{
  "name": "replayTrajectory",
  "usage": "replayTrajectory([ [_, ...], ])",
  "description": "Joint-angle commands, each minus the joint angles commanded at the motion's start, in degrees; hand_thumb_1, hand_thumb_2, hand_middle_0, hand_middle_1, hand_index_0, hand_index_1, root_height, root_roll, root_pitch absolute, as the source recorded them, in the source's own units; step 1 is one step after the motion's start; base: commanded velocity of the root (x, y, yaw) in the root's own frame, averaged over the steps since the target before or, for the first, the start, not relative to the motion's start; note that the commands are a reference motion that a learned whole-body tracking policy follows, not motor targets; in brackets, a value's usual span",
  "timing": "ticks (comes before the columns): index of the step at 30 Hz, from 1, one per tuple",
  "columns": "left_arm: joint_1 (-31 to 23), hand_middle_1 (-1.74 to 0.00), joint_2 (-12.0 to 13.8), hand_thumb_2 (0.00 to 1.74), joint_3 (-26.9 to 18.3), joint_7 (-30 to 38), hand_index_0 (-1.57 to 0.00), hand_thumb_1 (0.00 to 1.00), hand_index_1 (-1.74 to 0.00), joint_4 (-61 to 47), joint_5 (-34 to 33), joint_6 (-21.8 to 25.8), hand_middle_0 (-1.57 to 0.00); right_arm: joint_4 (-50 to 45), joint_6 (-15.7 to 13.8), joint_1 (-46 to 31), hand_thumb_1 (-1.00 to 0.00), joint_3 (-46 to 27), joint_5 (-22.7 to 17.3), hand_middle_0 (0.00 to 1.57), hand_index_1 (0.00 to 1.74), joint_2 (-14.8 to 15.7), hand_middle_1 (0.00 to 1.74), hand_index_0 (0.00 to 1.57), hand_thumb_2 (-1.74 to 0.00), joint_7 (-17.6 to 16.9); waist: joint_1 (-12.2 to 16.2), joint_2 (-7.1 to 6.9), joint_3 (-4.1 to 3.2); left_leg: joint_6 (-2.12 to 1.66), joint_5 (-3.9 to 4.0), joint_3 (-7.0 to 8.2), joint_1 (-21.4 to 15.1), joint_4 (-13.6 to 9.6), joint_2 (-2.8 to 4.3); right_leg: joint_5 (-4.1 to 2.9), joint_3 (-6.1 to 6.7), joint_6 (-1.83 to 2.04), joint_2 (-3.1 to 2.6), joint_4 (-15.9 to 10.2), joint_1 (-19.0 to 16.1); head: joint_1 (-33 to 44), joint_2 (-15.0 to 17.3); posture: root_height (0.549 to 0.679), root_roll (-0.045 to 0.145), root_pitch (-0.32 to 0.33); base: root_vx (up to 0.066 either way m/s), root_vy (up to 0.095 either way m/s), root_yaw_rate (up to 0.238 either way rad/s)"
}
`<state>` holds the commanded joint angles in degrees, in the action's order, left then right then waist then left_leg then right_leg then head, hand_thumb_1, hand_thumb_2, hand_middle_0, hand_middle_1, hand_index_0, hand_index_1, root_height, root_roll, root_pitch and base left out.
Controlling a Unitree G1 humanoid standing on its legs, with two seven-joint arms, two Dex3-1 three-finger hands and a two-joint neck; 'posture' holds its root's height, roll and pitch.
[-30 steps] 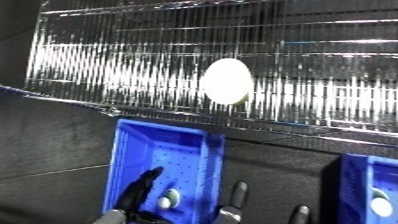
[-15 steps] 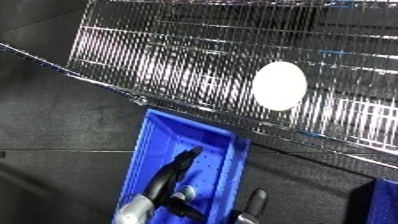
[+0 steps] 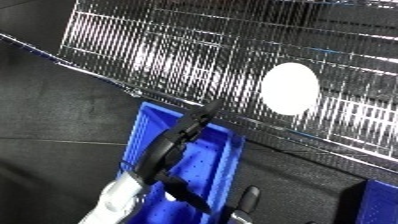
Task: Pick up the object and place it into the box
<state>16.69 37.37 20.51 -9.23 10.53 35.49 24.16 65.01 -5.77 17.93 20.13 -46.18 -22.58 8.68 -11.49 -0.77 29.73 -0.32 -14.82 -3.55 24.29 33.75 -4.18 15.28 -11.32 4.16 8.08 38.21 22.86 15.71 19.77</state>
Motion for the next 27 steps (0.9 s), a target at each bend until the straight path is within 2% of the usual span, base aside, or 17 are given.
replayTrajectory([
  [9,-0.1,0.0,-0.3,0.0,-2.4,0.0,0.0,0.0,0.0,-7.0,-0.6,0.8,0.0,1.2,-0.1,-0.8,0.0,-1.3,-1.6,0.0,0.0,0.9,0.0,0.0,0.0,1.0,-0.7,-0.7,-0.05,-0.08,-0.24,-0.51,0.0,0.1,-0.38,-0.21,-0.31,-0.07,-0.07,-0.3,-0.3,-3.6,-0.9,0.65,0.031,0.042,0.022,-0.033,0.028],
  [13,0.6,0.0,-1.1,0.0,-2.5,2.6,0.0,0.0,0.0,-6.7,-1.6,0.9,0.0,1.4,-0.1,-0.9,0.0,-1.2,-1.7,0.0,0.0,1.1,0.0,0.0,0.0,1.5,-0.2,-1.05,0.02,0.05,-0.68,-0.27,0.2,0.7,-0.25,-0.19,0.04,-0.12,-0.3,0.0,-0.2,-4.1,-3.9,0.649,0.029,0.039,0.021,-0.002,-0.068],
  [16,1.4,0.0,-2.4,0.0,-2.1,4.4,0.0,0.0,0.0,-5.4,-3.1,1.3,0.0,1.5,0.1,-0.7,0.0,-1.0,-1.7,0.0,0.0,1.2,0.0,0.0,0.0,2.0,0.3,-1.5,0.06,0.22,-1.02,0.02,0.6,1.5,-0.02,-0.37,0.52,-0.16,-0.75,0.2,0.3,-3.5,-6.4,0.648,0.027,0.04,0.016,0.006,-0.118],
  [21,3.6,0.0,-4.2,0.0,-1.5,9.1,0.0,0.0,0.0,-1.9,-5.1,2.0,0.0,1.4,0.4,0.2,0.0,-0.4,-1.6,0.0,0.0,0.9,0.0,0.0,0.0,2.9,1.5,-2.25,0.06,0.3,-1.13,0.56,1.5,2.4,0.64,-0.72,1.28,-0.21,-1.65,0.5,1.5,-1.4,-8.0,0.647,0.022,0.048,-0.002,0.011,-0.157],
  [27,6.0,0.0,-6.2,0.0,-2.1,15.4,0.0,0.0,0.0,3.6,-7.1,3.3,0.0,1.2,0.1,0.5,0.0,0.0,-0.9,0.0,0.0,0.8,0.0,0.0,0.0,3.7,3.0,-3.21,0.06,0.35,-1.34,1.17,2.4,3.2,1.56,-0.86,2.16,-0.24,-2.41,1.0,2.8,1.3,-9.7,0.645,0.016,0.055,0.0,0.023,-0.142],
])
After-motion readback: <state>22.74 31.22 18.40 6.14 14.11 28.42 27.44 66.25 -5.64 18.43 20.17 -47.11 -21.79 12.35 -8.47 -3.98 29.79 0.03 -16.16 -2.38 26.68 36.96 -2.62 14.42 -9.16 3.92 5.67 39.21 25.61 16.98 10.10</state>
